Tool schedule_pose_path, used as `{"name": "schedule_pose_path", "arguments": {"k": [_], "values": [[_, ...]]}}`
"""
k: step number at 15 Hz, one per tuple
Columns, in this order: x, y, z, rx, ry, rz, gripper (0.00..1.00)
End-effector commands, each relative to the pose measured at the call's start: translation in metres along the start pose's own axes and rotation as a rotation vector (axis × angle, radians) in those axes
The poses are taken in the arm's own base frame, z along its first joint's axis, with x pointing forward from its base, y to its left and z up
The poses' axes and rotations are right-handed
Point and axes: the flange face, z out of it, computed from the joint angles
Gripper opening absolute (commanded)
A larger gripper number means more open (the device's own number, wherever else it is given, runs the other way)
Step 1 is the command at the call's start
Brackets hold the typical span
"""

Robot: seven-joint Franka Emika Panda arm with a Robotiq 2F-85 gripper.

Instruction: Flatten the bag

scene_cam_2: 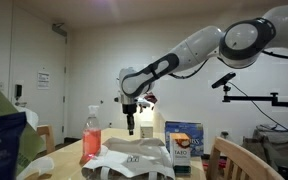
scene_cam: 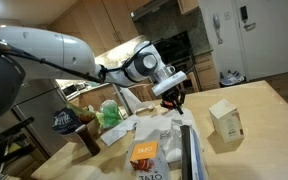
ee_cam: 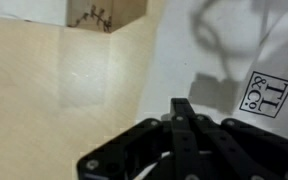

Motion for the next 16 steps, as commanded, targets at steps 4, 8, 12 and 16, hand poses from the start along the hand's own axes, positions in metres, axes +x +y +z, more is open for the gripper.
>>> {"name": "schedule_pose_path", "arguments": {"k": [4, 8, 12, 16], "values": [[-0.015, 0.003, -0.028, -0.007, -0.066, 0.011, 0.00], [-0.019, -0.016, -0.008, 0.055, -0.107, -0.013, 0.00], [-0.026, -0.033, 0.010, 0.095, -0.151, -0.026, 0.00], [-0.036, -0.046, 0.017, 0.125, -0.186, -0.040, 0.00]]}}
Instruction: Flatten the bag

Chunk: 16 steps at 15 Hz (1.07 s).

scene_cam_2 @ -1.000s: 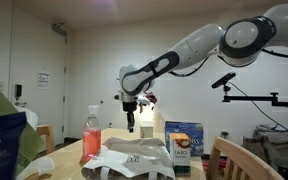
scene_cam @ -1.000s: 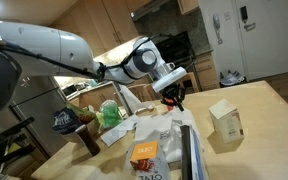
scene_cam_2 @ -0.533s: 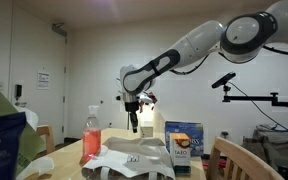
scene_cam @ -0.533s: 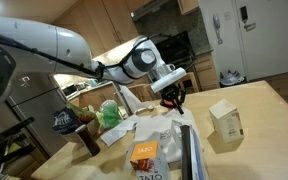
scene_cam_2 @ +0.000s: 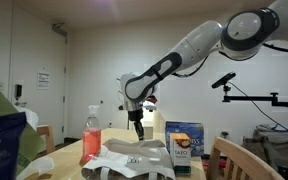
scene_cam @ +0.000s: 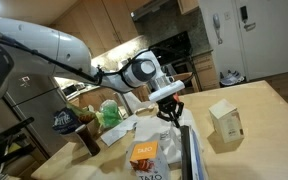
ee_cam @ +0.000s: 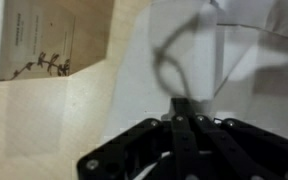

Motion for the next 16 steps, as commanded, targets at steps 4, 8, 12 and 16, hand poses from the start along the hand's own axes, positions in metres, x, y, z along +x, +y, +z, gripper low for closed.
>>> {"name": "schedule_pose_path", "arguments": {"k": [4, 8, 12, 16], "values": [[-0.023, -0.031, -0.010, 0.058, -0.083, -0.048, 0.00], [-0.026, -0.047, -0.013, 0.062, -0.096, -0.079, 0.00], [-0.035, -0.056, -0.013, 0.069, -0.117, -0.082, 0.00], [-0.041, -0.066, -0.012, 0.073, -0.138, -0.114, 0.00]]}}
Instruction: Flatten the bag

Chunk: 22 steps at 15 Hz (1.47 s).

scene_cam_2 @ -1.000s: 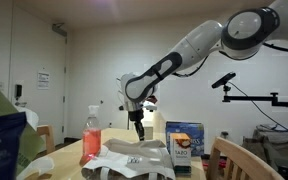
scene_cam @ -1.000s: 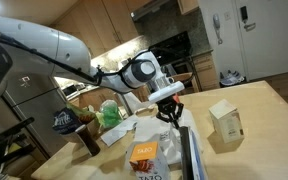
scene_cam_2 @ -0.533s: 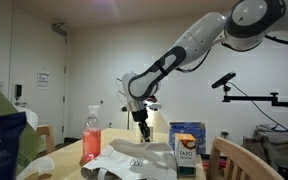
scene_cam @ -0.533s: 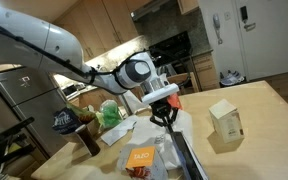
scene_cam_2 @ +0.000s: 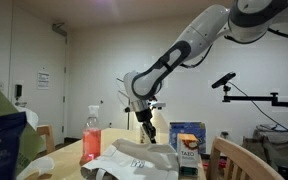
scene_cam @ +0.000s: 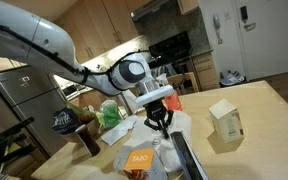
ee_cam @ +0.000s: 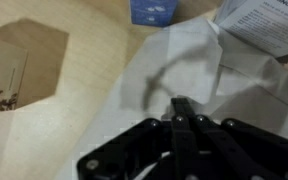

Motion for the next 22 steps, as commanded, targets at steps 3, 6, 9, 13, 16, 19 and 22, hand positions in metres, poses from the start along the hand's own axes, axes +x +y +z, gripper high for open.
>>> {"name": "schedule_pose_path", "arguments": {"k": [3, 6, 9, 13, 16, 19, 22], "values": [[-0.012, -0.024, -0.006, 0.012, -0.027, -0.052, 0.00], [-0.008, -0.029, -0.008, 0.014, -0.010, -0.073, 0.00], [-0.001, -0.029, -0.012, -0.017, 0.024, -0.080, 0.00], [0.012, -0.024, -0.021, -0.058, 0.040, -0.099, 0.00], [0.017, -0.024, -0.027, -0.065, 0.046, -0.120, 0.00], [0.021, -0.022, -0.027, -0.057, 0.073, -0.117, 0.00], [0.023, -0.019, -0.031, -0.053, 0.086, -0.090, 0.00]]}}
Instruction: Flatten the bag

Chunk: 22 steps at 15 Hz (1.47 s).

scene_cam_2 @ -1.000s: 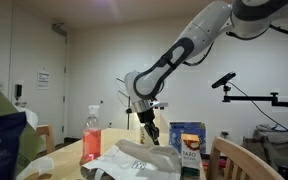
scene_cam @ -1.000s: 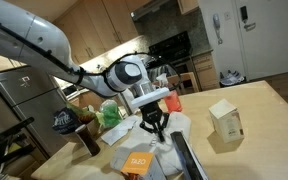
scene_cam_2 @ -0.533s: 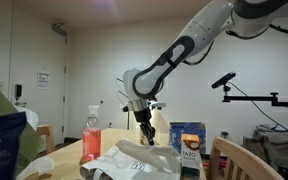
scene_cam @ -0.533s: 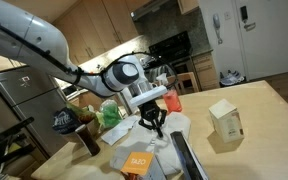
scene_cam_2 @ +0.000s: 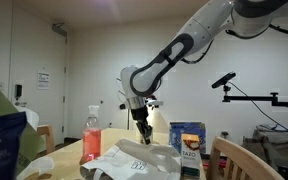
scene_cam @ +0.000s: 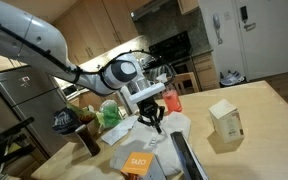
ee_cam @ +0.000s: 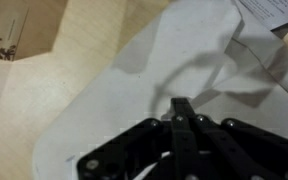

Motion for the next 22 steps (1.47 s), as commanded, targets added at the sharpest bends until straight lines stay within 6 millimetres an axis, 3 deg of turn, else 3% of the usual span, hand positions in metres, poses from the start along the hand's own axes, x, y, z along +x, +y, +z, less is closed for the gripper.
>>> {"name": "schedule_pose_path", "arguments": {"k": [1, 10, 18, 22], "values": [[0.001, 0.001, -0.001, 0.000, 0.003, 0.002, 0.01], [-0.001, 0.006, -0.002, -0.011, -0.001, 0.025, 0.00], [-0.041, 0.028, 0.001, -0.033, -0.021, 0.166, 0.00], [-0.039, 0.031, 0.014, -0.010, -0.028, 0.171, 0.00]]}}
